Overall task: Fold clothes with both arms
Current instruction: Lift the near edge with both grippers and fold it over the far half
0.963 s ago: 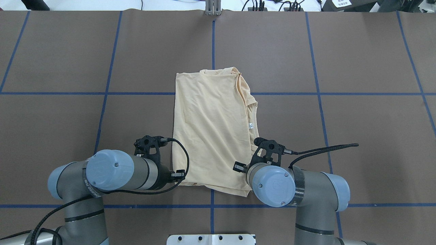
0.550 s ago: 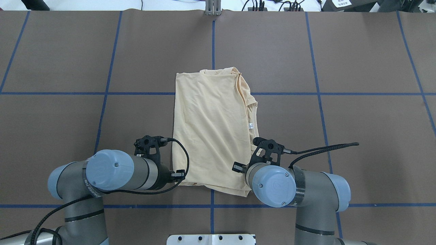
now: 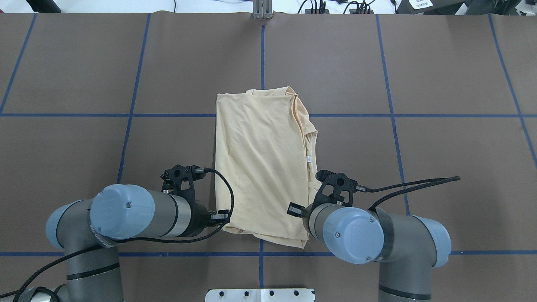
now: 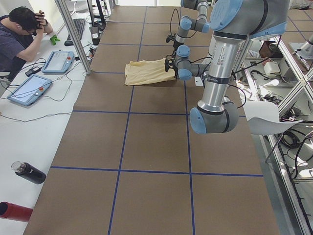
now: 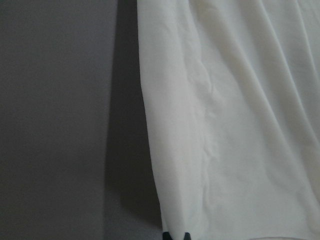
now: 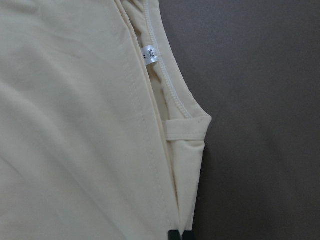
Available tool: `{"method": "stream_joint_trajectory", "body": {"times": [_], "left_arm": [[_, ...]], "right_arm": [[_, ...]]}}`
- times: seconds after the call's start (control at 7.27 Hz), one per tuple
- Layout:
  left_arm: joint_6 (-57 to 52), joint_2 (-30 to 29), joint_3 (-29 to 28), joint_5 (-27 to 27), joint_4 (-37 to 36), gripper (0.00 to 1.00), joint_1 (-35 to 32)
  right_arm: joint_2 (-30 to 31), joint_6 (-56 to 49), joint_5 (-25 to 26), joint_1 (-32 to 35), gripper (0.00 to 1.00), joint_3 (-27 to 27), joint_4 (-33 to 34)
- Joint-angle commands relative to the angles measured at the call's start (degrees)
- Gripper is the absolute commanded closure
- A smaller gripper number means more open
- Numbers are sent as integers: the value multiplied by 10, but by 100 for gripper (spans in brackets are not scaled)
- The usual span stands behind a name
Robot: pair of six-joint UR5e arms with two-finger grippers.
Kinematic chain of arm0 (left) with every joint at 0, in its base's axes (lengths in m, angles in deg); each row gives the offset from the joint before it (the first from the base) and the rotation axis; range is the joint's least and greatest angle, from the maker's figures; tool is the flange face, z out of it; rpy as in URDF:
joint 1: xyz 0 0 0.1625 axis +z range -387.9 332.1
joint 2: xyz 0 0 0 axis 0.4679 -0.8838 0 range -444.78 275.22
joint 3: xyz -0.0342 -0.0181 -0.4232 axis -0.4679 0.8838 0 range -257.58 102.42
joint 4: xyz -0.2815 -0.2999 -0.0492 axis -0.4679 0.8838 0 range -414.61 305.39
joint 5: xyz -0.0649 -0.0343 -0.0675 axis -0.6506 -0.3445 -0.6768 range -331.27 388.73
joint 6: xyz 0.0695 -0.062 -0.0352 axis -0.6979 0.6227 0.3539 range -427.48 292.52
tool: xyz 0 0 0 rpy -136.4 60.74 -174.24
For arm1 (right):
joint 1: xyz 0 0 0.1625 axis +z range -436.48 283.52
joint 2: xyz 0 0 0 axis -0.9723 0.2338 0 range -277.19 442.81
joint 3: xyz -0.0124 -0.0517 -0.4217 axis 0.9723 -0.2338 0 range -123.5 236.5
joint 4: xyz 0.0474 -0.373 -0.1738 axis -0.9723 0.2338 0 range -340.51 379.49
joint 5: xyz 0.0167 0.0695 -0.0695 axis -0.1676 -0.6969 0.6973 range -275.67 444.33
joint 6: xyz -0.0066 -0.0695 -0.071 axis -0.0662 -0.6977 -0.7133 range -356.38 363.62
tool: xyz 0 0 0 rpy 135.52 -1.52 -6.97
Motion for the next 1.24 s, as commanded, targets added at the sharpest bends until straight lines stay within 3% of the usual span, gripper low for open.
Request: {"method": "stream_joint_trajectory", "body": {"times": [0.0,0.28,0.69,1.1], "left_arm": [[1,-2,85,-1,-97,100,10],[-12,-9,86,-47,-134,100,-5],[-73,-69,-2,-47,-135,100,-79],[-141,-107,-34,-48,-135,100,-162]], "right_arm": [[35,2,-1,-18,100,84,32],[6,-3,-1,-1,100,77,56],[-64,-45,-12,81,100,-7,58],[-110,-88,-57,154,100,-29,80]]}}
